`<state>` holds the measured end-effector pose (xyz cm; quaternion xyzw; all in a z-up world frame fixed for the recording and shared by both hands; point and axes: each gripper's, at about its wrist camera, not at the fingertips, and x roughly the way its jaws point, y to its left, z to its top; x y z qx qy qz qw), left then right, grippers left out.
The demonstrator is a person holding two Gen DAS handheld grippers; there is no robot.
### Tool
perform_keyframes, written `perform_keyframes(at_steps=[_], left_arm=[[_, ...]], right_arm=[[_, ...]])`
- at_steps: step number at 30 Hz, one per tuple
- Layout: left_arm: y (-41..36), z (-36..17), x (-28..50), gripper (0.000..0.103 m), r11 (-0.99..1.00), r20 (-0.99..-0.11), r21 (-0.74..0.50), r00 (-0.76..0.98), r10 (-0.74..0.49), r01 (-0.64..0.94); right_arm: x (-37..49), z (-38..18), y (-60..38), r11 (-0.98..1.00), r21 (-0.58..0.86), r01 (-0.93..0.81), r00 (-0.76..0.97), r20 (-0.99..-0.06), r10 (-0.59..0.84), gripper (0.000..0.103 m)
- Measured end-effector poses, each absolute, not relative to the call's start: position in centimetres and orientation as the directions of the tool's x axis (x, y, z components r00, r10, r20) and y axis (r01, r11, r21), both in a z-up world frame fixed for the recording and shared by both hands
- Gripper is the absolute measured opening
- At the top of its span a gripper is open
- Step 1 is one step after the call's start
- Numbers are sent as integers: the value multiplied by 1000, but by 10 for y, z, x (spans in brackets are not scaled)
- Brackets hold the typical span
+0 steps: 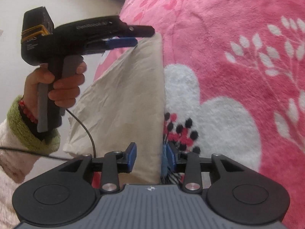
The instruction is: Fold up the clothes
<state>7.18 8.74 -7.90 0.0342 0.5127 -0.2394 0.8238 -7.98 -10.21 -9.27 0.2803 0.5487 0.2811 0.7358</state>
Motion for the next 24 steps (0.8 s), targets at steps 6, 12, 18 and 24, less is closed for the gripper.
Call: perform_keyframes(at_steps=[6,12,18,24], left_arm=[[69,-80,67,65,885,-890,-77,369,-268,459],[58,-85,74,66,891,-894,4,401,-201,454],[70,-81,85,65,905,-877,-19,428,-219,425],[126,-66,85,66,949,-864,-78,453,-218,306]], right_arm=[[-69,-98,-92,676,730,-102,239,-642,729,41],[-63,-104,-85,667,738,-99,212,-639,739,41],[-52,-108,-97,624,780,-47,231,-599,767,41],[-17,-122,-106,546,838,3,252,-529,810,41]])
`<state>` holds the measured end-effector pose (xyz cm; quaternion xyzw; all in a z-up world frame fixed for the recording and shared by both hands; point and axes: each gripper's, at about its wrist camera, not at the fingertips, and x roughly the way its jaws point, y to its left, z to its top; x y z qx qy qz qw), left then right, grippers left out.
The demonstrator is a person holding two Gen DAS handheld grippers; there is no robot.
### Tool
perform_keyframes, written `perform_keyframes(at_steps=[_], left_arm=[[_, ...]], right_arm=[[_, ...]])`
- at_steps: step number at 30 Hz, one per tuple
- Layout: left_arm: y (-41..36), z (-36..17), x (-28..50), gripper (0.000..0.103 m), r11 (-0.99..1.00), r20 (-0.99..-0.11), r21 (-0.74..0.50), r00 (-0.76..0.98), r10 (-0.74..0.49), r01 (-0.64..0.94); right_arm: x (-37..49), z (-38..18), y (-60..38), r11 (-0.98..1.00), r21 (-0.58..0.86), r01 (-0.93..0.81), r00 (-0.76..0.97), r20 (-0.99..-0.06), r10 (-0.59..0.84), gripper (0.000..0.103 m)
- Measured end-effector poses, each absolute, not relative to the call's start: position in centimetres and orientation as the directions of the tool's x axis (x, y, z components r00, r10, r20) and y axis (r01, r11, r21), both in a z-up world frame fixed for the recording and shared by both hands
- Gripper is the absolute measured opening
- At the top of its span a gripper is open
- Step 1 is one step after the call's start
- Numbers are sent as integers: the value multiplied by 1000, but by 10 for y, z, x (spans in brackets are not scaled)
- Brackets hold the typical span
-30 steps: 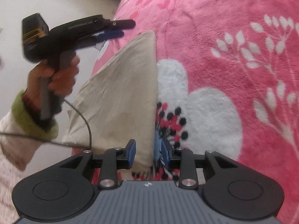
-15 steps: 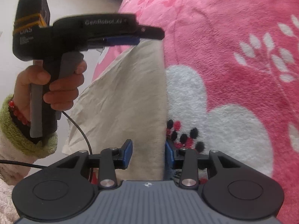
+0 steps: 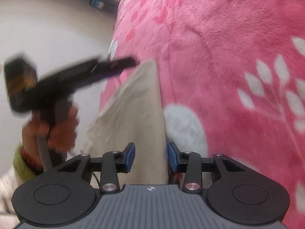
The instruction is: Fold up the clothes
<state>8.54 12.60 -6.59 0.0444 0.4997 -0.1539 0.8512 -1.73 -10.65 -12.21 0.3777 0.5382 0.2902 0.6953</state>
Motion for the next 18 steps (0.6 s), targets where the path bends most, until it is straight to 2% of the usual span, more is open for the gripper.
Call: perform_keyframes(at_steps=[4,7,10,12,14,18], left_arm=[[199,-44,72,66,985,-853,-74,501,-143,156],[265,-26,54,66,1000,-835,2,550,-5,11],[322,-20,30,66,984,-820,98,548,166,-150],[350,-25,14,66,958,-805,166,529,270,-236],[373,-34,-1,66,923,-788,232,497,362,-306],[378,-61,-14,66,903,-791,310,446,418,-297]], right_arm=[[2,-137,-94,465,886,8,177,-458,871,41],[8,-142,-83,434,901,-6,126,-430,894,38],[14,-147,-71,422,907,-13,83,-419,904,28],[19,-151,-63,425,905,-8,64,-424,904,17],[20,-149,-62,439,899,-9,60,-437,897,14],[17,-133,-72,448,893,-29,117,-442,889,8]])
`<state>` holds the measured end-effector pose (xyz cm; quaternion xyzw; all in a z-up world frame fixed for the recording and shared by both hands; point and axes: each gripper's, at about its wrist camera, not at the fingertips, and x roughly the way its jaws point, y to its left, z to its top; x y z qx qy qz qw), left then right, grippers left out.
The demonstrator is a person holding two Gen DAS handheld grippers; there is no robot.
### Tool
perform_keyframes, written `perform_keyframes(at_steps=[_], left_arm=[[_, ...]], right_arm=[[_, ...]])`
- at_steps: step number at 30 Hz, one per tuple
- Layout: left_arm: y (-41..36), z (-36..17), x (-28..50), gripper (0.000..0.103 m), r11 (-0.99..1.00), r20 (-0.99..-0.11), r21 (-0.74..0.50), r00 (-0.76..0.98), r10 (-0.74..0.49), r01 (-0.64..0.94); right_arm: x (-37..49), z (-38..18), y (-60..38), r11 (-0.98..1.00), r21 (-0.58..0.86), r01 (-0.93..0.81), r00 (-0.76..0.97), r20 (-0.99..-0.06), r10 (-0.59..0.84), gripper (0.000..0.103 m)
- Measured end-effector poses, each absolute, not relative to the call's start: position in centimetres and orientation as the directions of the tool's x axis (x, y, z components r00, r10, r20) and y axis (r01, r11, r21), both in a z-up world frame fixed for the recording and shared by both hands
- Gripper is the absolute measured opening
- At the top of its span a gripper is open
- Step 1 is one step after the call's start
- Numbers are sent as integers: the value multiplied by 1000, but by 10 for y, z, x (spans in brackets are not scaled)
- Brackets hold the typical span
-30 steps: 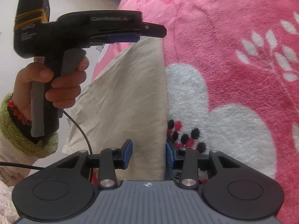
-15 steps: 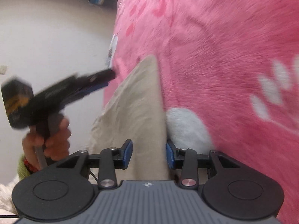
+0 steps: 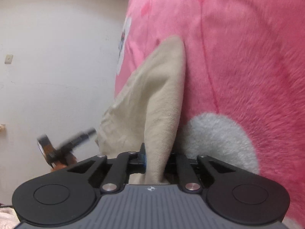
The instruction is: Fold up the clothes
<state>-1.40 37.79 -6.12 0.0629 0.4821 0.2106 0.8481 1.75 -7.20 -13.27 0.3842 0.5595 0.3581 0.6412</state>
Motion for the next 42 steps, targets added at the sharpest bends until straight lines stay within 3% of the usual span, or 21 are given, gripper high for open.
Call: perform_keyframes(at_steps=[6,11,19,23,26,27,30,32,36,42], left_arm=[[340,-63,-8,66,942,-792,288,510,335,-173],[314,-49,2,66,984,-807,142,563,180,-110],[238,-27,41,66,992,-762,-101,636,-123,71],[200,-35,64,66,976,-745,-158,630,-217,149],[182,-50,73,66,967,-760,-170,599,-252,190],[178,-53,73,66,964,-765,-168,589,-261,208],[178,-56,66,66,953,-773,-173,565,-287,247],[179,-56,61,66,945,-776,-187,550,-309,268],[169,-53,49,66,905,-760,-187,527,-380,383],[123,-67,41,65,815,-754,-58,509,-414,577]], right_arm=[[22,-102,-97,475,876,-85,175,-456,872,7],[28,-75,-140,556,825,-105,207,-528,823,7],[13,-1,-289,827,560,-40,336,-772,539,7],[-18,-19,-366,865,496,78,418,-804,423,8],[-27,-71,-388,850,506,144,417,-810,412,31],[-33,-89,-392,837,515,184,410,-814,411,35],[-47,-97,-394,784,573,240,454,-780,431,37],[-56,-79,-400,808,536,243,435,-805,403,39],[-86,-23,-401,917,350,189,495,-841,219,42],[-96,1,-304,949,268,-167,555,-770,315,39]])
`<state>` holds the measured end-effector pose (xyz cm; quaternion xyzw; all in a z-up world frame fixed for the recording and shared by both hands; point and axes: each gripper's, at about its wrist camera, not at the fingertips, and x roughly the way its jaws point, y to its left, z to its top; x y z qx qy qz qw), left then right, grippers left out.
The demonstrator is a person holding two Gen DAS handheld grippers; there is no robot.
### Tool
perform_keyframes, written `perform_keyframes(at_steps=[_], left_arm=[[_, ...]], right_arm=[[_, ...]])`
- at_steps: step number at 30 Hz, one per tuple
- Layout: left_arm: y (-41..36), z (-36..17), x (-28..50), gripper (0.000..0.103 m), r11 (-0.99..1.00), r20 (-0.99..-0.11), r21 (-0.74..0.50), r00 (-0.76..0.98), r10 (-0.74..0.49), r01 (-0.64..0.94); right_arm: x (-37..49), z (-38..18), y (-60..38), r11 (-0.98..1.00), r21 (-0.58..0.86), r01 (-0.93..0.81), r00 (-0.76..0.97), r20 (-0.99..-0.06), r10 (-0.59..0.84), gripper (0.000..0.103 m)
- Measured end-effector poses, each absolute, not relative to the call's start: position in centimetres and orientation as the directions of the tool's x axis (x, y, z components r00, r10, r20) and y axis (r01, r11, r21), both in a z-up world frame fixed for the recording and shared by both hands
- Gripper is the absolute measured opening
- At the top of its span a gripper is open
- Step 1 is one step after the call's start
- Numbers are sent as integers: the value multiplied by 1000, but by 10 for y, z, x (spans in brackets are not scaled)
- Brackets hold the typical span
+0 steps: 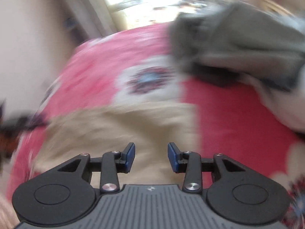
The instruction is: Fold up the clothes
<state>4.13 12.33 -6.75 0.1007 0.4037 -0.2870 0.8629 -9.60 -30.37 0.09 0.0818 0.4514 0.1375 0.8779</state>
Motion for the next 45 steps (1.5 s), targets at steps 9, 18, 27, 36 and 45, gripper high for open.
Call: perform_keyframes(at_steps=[9,18,27,36,45], left_arm=[[96,-94,39,53,714,-783,72,483,-392,697],[98,-84,42,9,713,-750,149,548,-370,685],[85,-100,36,12,669,-736,263,593,-326,695],[101,-46,25,47,729,-716,91,554,-426,678],[55,-85,-10,50,611,-769,-39,367,-524,790]], right_arm=[[-111,-27,-179,806,161,-570,458,-753,473,38],[-111,1,-225,925,114,-364,632,-699,335,38],[-124,-33,-274,979,136,-150,637,-744,201,38],[-139,-40,-353,918,379,117,673,-710,208,47],[-152,-102,-423,644,675,359,648,-677,349,50]])
